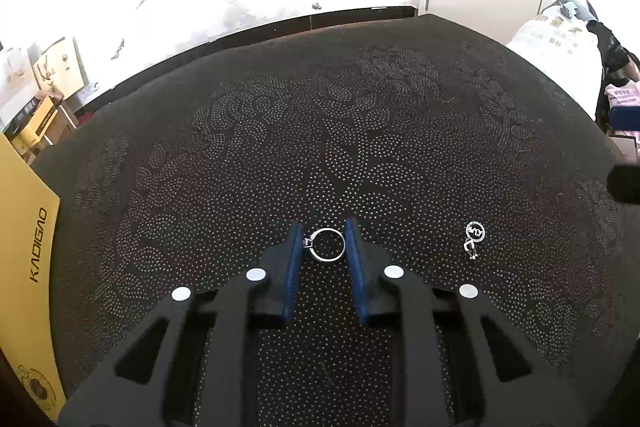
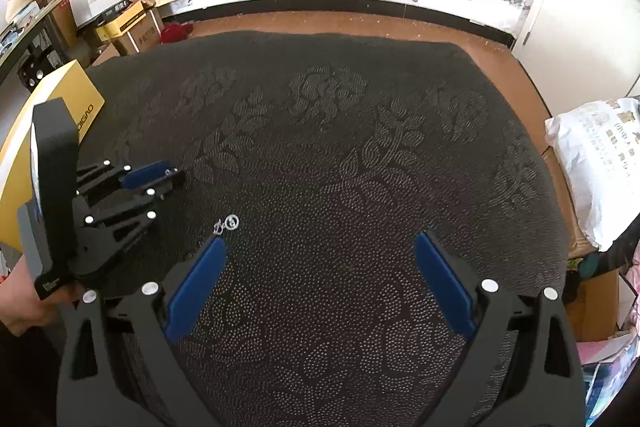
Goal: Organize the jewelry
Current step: 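Move both tools back over the rug toward the silver ring and charm, then grasp the silver ring with the left tool while the right tool grasps the silver charm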
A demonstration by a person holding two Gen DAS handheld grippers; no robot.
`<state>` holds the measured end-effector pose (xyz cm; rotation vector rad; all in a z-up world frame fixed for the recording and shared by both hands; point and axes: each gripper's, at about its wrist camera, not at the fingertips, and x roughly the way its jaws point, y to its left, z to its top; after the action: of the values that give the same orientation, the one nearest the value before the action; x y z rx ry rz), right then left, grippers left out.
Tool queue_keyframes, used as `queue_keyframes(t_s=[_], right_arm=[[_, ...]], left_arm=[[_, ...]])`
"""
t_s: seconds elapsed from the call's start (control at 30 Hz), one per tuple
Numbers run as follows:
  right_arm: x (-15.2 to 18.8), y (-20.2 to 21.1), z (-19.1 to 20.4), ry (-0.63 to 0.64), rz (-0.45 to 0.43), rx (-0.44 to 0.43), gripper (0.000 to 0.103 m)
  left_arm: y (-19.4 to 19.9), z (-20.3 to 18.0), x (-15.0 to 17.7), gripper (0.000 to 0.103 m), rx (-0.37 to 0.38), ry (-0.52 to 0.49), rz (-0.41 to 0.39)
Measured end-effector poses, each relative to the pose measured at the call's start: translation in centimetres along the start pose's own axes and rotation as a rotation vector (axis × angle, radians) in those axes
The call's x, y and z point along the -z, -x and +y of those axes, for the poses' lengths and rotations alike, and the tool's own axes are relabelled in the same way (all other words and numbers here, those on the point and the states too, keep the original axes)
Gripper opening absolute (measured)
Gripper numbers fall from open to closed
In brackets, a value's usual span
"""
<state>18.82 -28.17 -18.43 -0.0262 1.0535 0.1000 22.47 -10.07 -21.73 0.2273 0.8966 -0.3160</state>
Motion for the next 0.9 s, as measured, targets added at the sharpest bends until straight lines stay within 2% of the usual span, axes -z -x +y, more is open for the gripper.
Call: queue_keyframes(t_s=[0.3, 0.63, 0.83, 0.9], right_arm=[[0.4, -1.8, 0.9, 0.028, 0.035, -0.021, 0.092], [1.0, -6.9, 4.5, 0.121, 0.108, -0.026, 0.092], [0.9, -7.6, 5.0, 0.094, 0.010, -0.013, 0.093], [1.0, -7.3, 5.5, 0.105, -0.029, -0.023, 0.079]], left_arm=[[0.7, 0.8, 0.0, 0.022, -0.002, 0.015, 0.019], [2.6, 2.8, -0.8, 0.022, -0.006, 0.079, 0.009], [3.2, 4.1, -0.6, 0.022, 0.015, 0.106, 0.017], [3.4, 4.5, -0.6, 0.022, 0.022, 0.107, 0.022]])
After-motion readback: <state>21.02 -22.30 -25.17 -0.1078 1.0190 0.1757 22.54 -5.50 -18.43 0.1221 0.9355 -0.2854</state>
